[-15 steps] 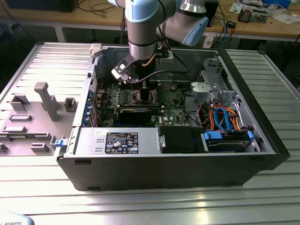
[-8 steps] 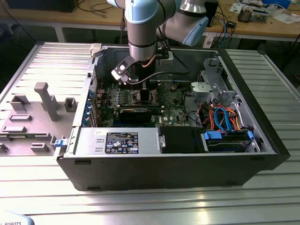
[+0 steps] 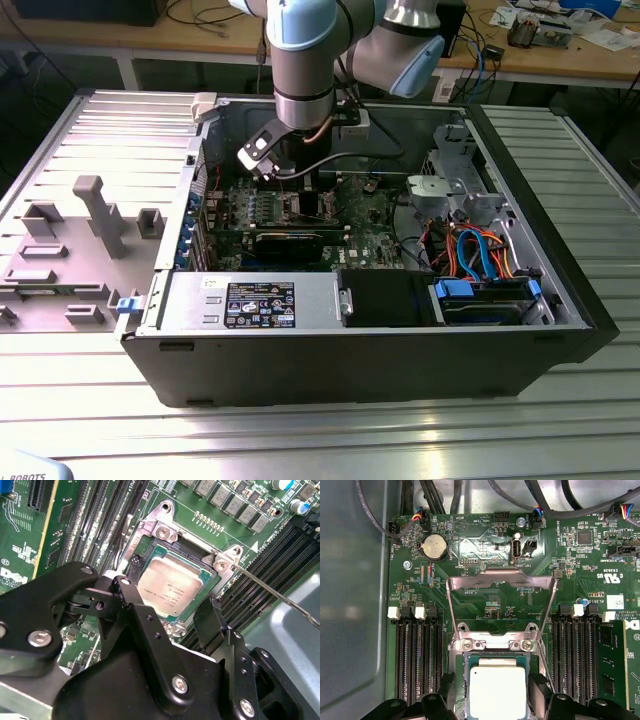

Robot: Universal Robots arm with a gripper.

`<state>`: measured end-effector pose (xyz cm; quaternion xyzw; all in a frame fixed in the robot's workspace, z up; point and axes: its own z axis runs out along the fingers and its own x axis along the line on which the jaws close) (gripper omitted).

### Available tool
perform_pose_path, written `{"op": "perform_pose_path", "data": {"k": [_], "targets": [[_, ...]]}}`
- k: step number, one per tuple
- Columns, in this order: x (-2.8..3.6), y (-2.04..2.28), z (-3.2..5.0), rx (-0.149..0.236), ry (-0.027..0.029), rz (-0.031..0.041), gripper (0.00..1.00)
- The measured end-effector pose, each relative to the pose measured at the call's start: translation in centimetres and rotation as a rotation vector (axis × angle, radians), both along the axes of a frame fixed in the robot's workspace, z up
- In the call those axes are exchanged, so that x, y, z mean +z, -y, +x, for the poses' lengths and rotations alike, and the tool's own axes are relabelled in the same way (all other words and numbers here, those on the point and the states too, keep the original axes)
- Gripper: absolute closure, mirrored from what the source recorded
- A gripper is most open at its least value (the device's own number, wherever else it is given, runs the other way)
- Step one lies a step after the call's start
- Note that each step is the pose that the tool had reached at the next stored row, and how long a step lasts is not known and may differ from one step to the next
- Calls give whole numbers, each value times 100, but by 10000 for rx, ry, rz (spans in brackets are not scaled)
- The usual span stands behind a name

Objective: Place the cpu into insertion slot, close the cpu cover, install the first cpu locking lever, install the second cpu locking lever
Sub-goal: 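Place the cpu into insertion slot, then close the cpu cover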

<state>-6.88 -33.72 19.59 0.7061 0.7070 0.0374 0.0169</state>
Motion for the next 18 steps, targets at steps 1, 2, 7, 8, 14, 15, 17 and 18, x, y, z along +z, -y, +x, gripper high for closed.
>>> {"op": "perform_pose_path", "data": {"k": [1,2,7,8,14,15,17,18], "targets": [[6,0,0,1,-1,-8,31],[21,0,0,0,0,-15,31],[201,0,1,-1,-57,-17,89],[202,0,1,-1,-57,-18,89],[209,0,1,-1,-60,-18,89],[209,0,1,-1,-59,-17,89],[213,0,1,-1,-60,-19,89],[215,0,1,-1,-60,-18,89]]}}
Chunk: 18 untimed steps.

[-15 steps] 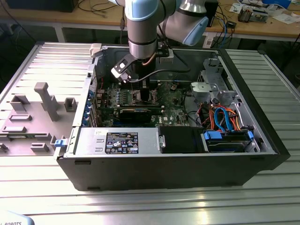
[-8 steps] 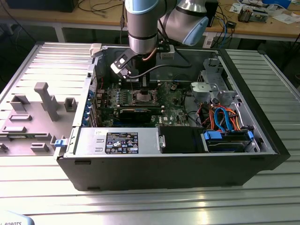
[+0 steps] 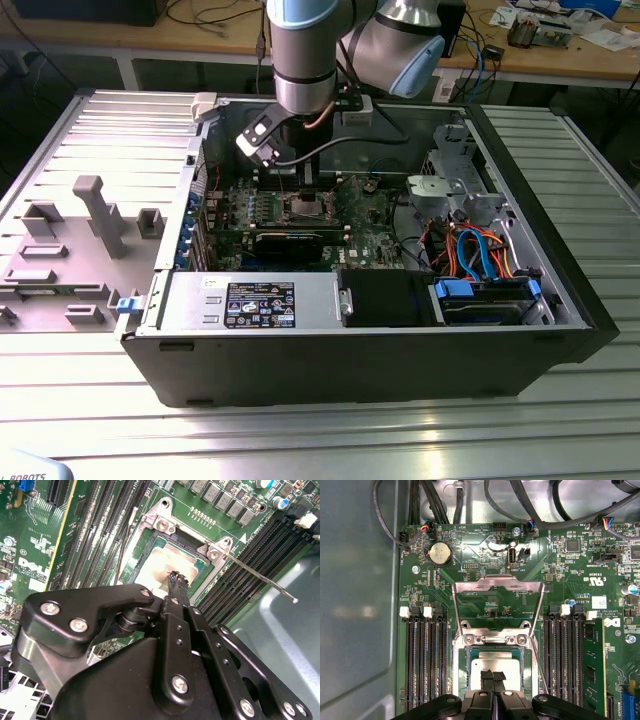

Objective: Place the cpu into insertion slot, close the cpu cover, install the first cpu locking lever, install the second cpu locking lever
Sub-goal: 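Close the cpu cover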

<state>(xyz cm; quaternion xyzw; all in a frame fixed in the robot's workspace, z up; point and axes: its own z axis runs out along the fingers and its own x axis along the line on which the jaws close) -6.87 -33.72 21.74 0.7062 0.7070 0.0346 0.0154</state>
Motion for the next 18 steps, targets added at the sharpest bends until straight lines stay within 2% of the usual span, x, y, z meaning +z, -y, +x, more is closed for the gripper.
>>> {"op": "perform_pose_path", "data": {"k": [18], "targets": [[38,0,0,0,-1,-2,89]]}}
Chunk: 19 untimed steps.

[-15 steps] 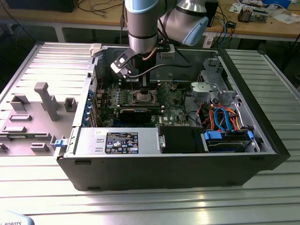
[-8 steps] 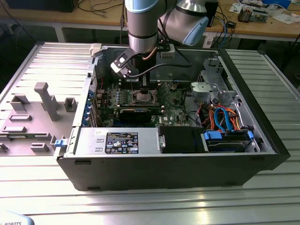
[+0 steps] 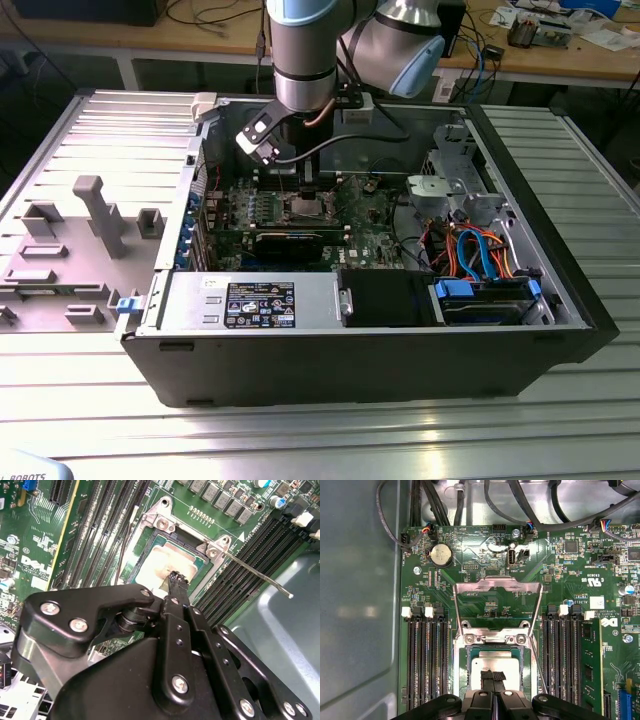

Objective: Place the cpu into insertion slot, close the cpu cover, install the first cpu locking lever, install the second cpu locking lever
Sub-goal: 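Close the cpu cover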

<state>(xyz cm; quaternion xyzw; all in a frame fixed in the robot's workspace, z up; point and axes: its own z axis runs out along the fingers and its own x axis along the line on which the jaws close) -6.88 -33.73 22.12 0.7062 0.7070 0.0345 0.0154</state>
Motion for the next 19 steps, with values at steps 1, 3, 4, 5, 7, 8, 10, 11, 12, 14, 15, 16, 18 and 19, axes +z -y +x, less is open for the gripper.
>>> {"op": "perform_pose_path", "data": {"k": [1,3,4,5,7,8,10,11,12,14,15,16,18,19], "targets": [[7,0,0,0,1,2,89],[12,0,0,0,1,2,89],[17,0,0,0,1,2,89],[19,-1,0,0,2,2,89],[24,-1,0,0,2,2,89],[27,0,0,0,1,2,89],[32,0,0,-1,2,2,89],[34,-1,0,-1,2,3,89],[39,0,0,0,2,2,89],[47,-1,0,0,3,4,89],[49,0,0,0,2,2,89],[51,0,0,0,1,1,89],[55,-1,0,0,2,3,89],[60,0,0,0,2,2,89]]}}
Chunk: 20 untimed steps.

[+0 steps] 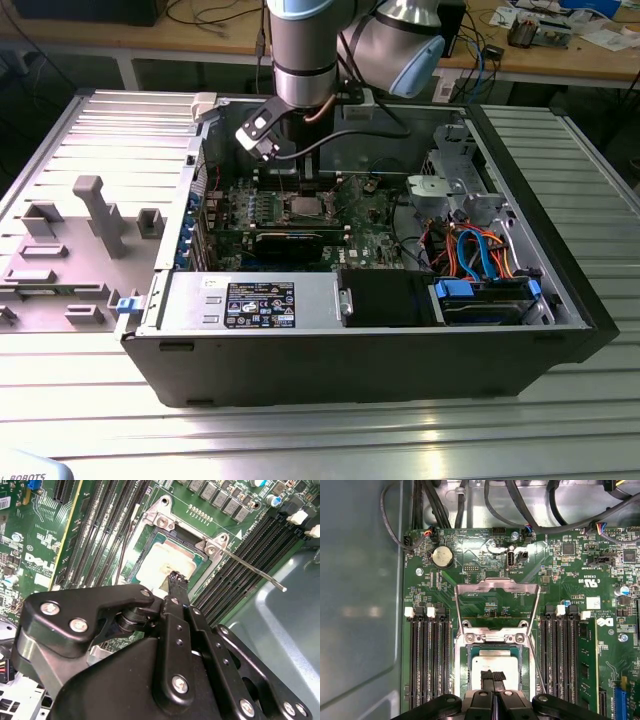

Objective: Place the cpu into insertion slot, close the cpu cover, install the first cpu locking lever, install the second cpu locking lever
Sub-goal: 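Close the cpu cover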

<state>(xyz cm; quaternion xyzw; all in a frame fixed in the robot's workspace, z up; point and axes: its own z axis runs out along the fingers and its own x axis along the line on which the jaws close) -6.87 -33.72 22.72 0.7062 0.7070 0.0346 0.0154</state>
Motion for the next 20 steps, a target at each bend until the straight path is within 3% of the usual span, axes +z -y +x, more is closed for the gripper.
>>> {"op": "perform_pose_path", "data": {"k": [20], "targets": [[56,0,0,0,0,0,89]]}}
